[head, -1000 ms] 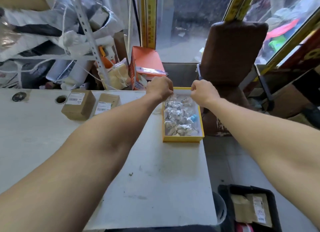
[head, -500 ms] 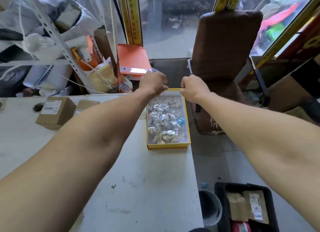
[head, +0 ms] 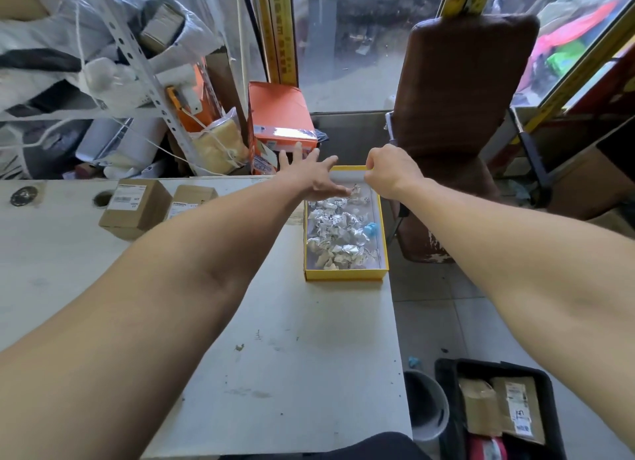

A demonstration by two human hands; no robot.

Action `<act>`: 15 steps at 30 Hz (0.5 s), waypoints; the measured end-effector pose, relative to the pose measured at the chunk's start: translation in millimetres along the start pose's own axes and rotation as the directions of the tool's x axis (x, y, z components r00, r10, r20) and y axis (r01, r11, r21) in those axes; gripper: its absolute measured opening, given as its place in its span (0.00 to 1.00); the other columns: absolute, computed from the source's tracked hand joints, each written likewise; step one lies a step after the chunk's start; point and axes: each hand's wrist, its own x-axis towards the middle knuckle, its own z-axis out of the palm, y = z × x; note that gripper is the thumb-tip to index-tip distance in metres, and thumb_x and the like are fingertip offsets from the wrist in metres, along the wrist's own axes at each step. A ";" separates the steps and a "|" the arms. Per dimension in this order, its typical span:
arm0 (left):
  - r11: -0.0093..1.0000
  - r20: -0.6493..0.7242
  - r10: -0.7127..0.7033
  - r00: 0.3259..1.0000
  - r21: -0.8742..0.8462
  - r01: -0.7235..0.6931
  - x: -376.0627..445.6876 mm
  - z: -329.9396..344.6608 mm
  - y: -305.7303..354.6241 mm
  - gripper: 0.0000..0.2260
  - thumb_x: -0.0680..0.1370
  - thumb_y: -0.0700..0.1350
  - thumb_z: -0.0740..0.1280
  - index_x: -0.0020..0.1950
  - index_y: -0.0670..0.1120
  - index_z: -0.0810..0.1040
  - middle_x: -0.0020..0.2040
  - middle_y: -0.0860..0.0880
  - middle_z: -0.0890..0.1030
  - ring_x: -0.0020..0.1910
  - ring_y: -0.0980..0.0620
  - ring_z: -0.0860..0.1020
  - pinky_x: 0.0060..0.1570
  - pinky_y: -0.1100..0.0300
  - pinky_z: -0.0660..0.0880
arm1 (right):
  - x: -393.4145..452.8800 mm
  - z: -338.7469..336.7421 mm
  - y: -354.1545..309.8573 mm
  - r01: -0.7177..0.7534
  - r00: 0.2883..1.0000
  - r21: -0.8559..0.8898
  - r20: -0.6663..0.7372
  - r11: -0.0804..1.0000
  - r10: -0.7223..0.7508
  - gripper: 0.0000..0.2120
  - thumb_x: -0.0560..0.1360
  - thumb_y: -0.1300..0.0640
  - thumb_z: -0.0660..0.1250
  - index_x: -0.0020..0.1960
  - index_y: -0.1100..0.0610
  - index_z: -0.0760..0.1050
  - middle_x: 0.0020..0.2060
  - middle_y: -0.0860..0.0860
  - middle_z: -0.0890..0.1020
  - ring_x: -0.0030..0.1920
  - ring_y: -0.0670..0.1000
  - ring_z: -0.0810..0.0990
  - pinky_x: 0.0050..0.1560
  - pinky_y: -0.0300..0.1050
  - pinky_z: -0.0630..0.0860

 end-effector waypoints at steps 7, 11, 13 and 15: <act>1.000 -0.069 -0.023 0.997 -0.007 0.022 -53.9 5.4 -38.3 0.42 0.72 0.75 0.59 0.81 0.61 0.50 0.82 0.45 0.49 0.79 0.35 0.40 0.74 0.32 0.38 | -38.2 5.0 -46.7 0.020 0.999 -0.033 0.049 0.999 -0.018 0.14 0.74 0.60 0.62 0.57 0.59 0.78 0.53 0.57 0.80 0.55 0.60 0.77 0.56 0.54 0.77; 0.998 -0.104 -0.048 0.993 -0.038 0.044 -104.7 15.0 -83.1 0.40 0.72 0.73 0.61 0.80 0.60 0.53 0.81 0.42 0.54 0.79 0.35 0.45 0.74 0.32 0.42 | -72.7 17.4 -105.7 0.068 0.989 -0.110 0.137 0.992 -0.053 0.19 0.74 0.51 0.65 0.64 0.54 0.74 0.58 0.57 0.79 0.60 0.62 0.75 0.56 0.53 0.74; 0.998 -0.112 -0.060 0.992 -0.015 0.059 -134.4 23.4 -113.6 0.40 0.72 0.73 0.61 0.80 0.59 0.54 0.80 0.43 0.58 0.79 0.35 0.49 0.74 0.32 0.47 | -93.9 29.9 -140.3 0.083 0.983 -0.105 0.173 0.991 -0.064 0.24 0.74 0.49 0.67 0.69 0.52 0.71 0.63 0.56 0.77 0.63 0.60 0.74 0.58 0.53 0.74; 0.997 -0.110 -0.071 0.991 0.003 0.072 -168.9 37.3 -148.1 0.40 0.71 0.74 0.61 0.79 0.59 0.56 0.78 0.42 0.62 0.77 0.34 0.54 0.73 0.33 0.53 | -119.1 46.4 -176.7 0.075 0.978 -0.048 0.200 0.996 -0.064 0.28 0.75 0.51 0.67 0.73 0.54 0.67 0.68 0.56 0.74 0.66 0.59 0.72 0.61 0.52 0.73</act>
